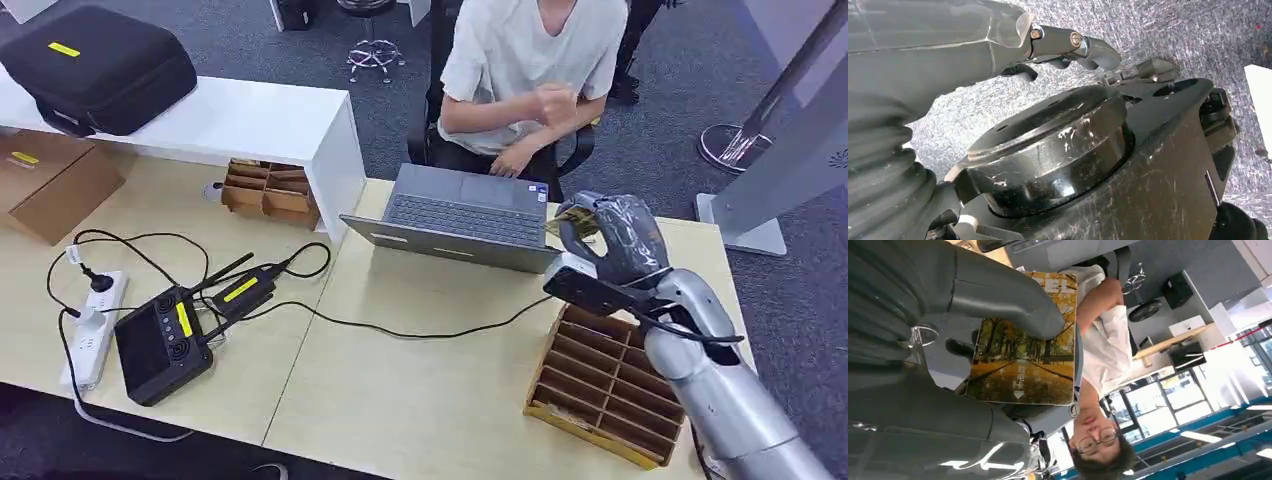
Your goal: Pass the card to the sensor for recognition and then transmit it.
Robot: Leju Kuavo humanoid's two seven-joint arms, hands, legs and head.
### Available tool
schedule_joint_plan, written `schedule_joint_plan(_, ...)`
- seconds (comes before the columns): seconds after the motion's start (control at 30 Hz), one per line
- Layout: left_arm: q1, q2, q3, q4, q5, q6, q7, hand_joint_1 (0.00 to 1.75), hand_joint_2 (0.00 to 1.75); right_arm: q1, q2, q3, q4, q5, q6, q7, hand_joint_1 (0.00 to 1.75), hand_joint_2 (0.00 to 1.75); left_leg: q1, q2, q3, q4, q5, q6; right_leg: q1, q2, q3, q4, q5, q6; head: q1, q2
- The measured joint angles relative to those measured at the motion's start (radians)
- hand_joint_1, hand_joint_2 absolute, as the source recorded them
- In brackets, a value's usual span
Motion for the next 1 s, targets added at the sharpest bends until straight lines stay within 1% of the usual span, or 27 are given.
schedule_joint_plan(0.13,0.001,0.000,0.000,0.000,0.006,0.000,0.000,0.00,1.75,0.024,-0.011,-0.008,-0.008,0.013,-0.019,-0.011,1.75,1.75,0.000,0.000,0.000,0.000,0.000,0.000,0.000,0.000,0.000,0.000,0.000,0.000,0.000,0.000)
schedule_joint_plan(0.33,0.001,0.000,0.000,0.000,0.012,0.000,0.004,0.00,1.75,0.046,-0.027,-0.023,-0.023,0.016,-0.028,-0.022,1.75,1.75,0.000,0.000,0.000,0.000,0.000,0.000,0.000,0.000,-0.001,0.000,0.000,0.000,0.000,0.000)
schedule_joint_plan(0.43,0.003,-0.001,0.000,0.000,0.024,0.010,0.009,0.00,1.75,0.097,-0.062,-0.040,-0.065,0.013,-0.062,-0.053,1.75,1.75,0.000,-0.002,0.000,0.001,0.000,0.000,0.000,-0.003,-0.001,-0.001,0.000,0.000,0.000,0.000)
schedule_joint_plan(0.53,0.006,-0.002,0.000,0.000,0.035,0.018,0.009,0.00,1.75,0.142,-0.099,-0.064,-0.106,0.009,-0.088,-0.078,1.75,1.75,0.000,0.001,-0.001,0.001,0.000,0.000,0.000,0.001,-0.002,-0.001,0.000,0.000,0.000,0.000)
schedule_joint_plan(0.6,0.007,-0.004,0.000,0.000,0.045,0.021,0.003,0.00,1.75,0.225,-0.145,-0.102,-0.176,0.007,-0.118,-0.106,1.75,1.75,0.000,-0.002,0.000,0.001,-0.001,0.001,0.000,-0.002,0.000,-0.002,-0.001,0.001,0.000,0.000)
schedule_joint_plan(0.63,0.011,-0.006,0.000,0.000,0.052,0.022,0.002,0.00,1.75,0.279,-0.167,-0.126,-0.211,0.010,-0.129,-0.120,1.75,1.75,0.000,-0.007,-0.002,0.001,-0.001,0.001,0.000,-0.007,0.001,-0.002,-0.001,0.001,0.000,0.000)
schedule_joint_plan(0.7,0.017,-0.009,0.000,0.001,0.061,0.026,-0.002,0.00,1.75,0.361,-0.200,-0.186,-0.267,0.019,-0.143,-0.147,1.75,1.75,0.000,-0.007,-0.004,0.001,-0.001,0.001,0.000,-0.006,-0.001,-0.002,-0.001,0.001,0.000,0.000)
schedule_joint_plan(0.77,0.016,-0.010,0.000,0.001,0.062,0.027,-0.003,0.00,1.75,0.416,-0.221,-0.234,-0.308,0.026,-0.146,-0.159,1.75,1.75,0.000,-0.004,-0.004,0.001,-0.002,0.001,0.000,-0.004,-0.001,-0.002,-0.001,0.001,0.000,0.000)
schedule_joint_plan(0.9,0.016,-0.011,0.000,0.001,0.068,0.028,-0.004,0.00,1.75,0.506,-0.256,-0.299,-0.369,0.032,-0.152,-0.167,1.75,1.75,0.000,-0.004,-0.002,0.001,-0.002,0.001,0.000,-0.005,-0.001,-0.002,-0.001,0.001,0.000,0.000)
schedule_joint_plan(1.0,0.018,-0.014,0.000,0.003,0.077,0.029,-0.004,0.00,1.75,0.596,-0.278,-0.389,-0.414,0.028,-0.167,-0.180,1.75,1.75,0.000,-0.006,-0.003,0.002,-0.002,0.001,0.000,-0.007,-0.001,-0.002,-0.001,0.001,0.000,0.000)
